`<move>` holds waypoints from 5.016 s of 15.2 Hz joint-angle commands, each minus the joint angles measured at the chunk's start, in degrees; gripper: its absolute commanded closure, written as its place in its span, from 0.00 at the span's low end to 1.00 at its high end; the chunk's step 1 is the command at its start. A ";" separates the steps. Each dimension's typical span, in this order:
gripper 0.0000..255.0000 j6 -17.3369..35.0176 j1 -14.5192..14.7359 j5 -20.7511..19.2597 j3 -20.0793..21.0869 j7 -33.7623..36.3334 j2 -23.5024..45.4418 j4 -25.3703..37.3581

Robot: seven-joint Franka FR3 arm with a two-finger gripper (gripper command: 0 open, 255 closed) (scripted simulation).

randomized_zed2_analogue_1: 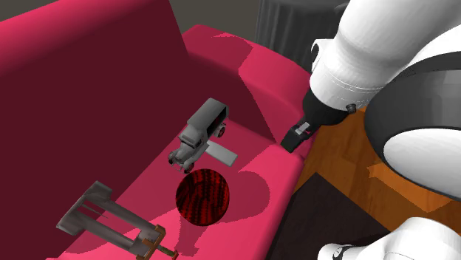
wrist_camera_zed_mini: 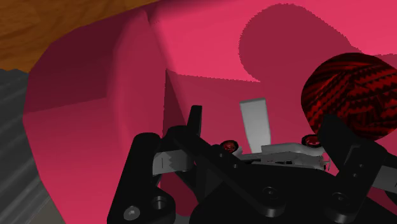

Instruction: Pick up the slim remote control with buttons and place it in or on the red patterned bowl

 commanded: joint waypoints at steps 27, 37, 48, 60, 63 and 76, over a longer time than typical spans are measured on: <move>0.00 37.31 3.52 3.63 -2.12 -11.02 49.49 9.25; 0.00 42.00 3.64 5.09 -0.57 -14.41 68.38 22.38; 0.00 45.76 3.64 5.21 -0.59 -14.49 71.95 22.19; 1.00 45.85 3.75 5.19 -0.58 -14.37 72.05 22.20; 1.00 44.65 3.66 5.19 -0.61 -14.48 70.84 22.19; 1.00 36.84 3.73 5.05 -0.70 -14.43 64.37 23.53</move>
